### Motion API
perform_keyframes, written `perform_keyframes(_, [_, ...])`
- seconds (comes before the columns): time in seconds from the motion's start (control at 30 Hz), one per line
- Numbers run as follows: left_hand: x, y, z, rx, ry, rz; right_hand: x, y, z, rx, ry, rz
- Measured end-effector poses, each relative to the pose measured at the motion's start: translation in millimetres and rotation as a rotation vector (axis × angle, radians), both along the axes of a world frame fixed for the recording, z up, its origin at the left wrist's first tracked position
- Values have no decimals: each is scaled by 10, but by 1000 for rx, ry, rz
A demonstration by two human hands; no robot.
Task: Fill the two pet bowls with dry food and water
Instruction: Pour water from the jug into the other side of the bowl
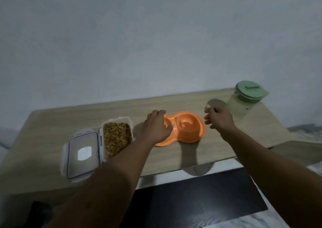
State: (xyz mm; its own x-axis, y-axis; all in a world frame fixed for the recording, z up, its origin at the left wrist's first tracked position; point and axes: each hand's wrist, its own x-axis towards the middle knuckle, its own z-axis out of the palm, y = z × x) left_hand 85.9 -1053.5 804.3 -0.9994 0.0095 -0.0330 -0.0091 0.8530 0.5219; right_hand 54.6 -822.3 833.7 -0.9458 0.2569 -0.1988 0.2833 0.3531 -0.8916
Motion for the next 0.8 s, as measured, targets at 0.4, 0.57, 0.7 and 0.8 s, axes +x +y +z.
perform_keyframes(0.4, [-717,1003,-472,-296,-267,-128,-684,1669,-123,-354,-40,-459])
perform_keyframes(0.57, [-771,1033,-520,-150,-346,-64,-997,1864,-142,-524,-73,-305])
perform_keyframes(0.7, [-754,1040,-522,-117,-344,-47,-1140,1880,-138,-536,-54,-223])
perform_keyframes(0.8, [-765,1039,-521,-102,-346,-38,-1172,1864,-123,-569,-34,-182])
